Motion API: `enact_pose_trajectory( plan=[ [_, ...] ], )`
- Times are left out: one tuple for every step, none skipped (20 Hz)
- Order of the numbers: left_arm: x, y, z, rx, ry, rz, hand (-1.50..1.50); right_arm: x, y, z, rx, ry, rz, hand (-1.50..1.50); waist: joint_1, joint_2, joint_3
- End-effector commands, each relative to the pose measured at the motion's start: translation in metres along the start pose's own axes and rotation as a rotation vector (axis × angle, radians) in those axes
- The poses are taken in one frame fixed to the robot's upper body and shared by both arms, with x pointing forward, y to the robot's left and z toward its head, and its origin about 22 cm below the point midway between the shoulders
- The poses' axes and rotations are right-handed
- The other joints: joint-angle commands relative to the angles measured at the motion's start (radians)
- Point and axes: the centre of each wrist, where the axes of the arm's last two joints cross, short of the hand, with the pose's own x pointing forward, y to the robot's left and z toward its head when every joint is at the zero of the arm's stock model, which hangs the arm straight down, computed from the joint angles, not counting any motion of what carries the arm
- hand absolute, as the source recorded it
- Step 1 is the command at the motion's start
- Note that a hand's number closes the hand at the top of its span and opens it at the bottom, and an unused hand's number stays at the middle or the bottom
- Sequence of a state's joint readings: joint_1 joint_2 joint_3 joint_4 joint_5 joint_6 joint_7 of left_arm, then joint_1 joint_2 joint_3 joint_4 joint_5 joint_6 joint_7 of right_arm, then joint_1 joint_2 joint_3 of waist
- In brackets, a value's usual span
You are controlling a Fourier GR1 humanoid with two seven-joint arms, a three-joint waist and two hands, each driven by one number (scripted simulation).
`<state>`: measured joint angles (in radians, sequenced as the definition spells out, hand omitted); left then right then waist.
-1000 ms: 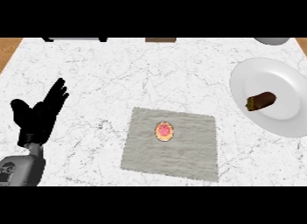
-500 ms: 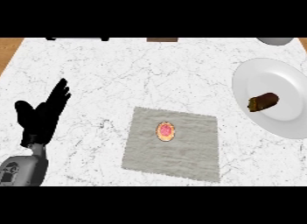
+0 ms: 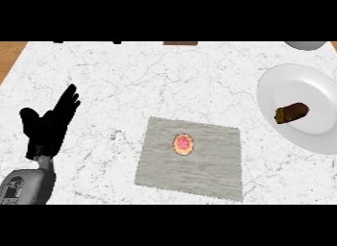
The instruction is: Pick the sweet potato from the placemat and place it in the plate
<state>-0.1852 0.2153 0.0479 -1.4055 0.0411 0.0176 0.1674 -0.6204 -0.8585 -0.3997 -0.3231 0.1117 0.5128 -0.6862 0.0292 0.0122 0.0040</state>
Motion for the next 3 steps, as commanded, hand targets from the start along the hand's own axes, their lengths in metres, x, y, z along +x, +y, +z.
enact_pose_trajectory(
  plan=[
    [0.003,0.006,-0.002,-0.007,-0.010,-0.001,0.00,-0.005,-0.013,0.016,0.078,-0.057,-0.048,-1.50,0.006,0.004,0.001],
    [0.013,-0.002,-0.007,-0.009,-0.001,0.010,0.00,-0.009,-0.017,0.026,0.067,-0.052,-0.034,-1.50,0.003,0.005,0.002],
    [0.003,-0.009,0.001,-0.008,-0.008,0.002,0.00,-0.011,-0.012,0.023,0.057,-0.047,-0.030,-1.50,0.011,0.005,0.002]
  ],
)
